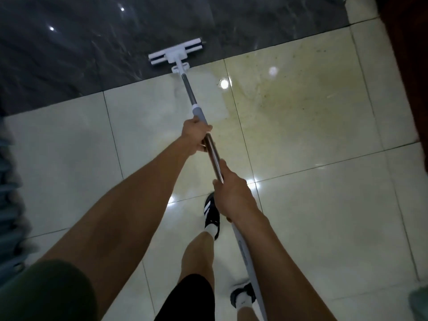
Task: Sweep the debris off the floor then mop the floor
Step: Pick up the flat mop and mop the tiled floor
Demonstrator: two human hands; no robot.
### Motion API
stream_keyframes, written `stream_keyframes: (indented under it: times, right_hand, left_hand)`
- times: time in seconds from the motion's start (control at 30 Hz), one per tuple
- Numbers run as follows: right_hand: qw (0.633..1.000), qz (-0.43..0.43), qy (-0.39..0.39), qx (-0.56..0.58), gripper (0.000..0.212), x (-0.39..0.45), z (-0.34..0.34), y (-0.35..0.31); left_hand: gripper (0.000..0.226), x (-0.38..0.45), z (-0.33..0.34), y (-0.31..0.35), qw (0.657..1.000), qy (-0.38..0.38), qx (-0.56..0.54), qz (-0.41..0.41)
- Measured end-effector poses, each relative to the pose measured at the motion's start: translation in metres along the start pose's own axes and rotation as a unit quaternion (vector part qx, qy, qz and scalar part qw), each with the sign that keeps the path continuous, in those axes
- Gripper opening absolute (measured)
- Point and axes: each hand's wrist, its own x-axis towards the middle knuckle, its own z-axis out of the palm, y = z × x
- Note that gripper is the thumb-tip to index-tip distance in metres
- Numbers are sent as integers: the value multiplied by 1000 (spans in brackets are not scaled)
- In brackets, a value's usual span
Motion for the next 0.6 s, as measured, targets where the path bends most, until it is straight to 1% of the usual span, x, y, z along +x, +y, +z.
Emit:
stream_keyframes:
  times: [0.07,0.13,0.23,0.4,0.6]
  right_hand:
    - [1000,-6,2,-10,58,25,-5,-22]
    - [1000,-12,2,-9,58,41,-9,-36]
    - [1000,-6,-1,20,58,46,-15,-35]
    - [998,7,-14,65,58,20,-17,6]
    - [996,18,5,90,57,-34,3,79]
  left_hand:
    - [33,20,-9,26,1000,-3,8,2]
    - [35,36,-16,44,1000,-5,19,1]
    - [35,40,-11,52,999,-10,36,2]
    - [28,19,18,25,998,-25,60,-8]
    - [36,-31,59,-32,994,-48,102,-13]
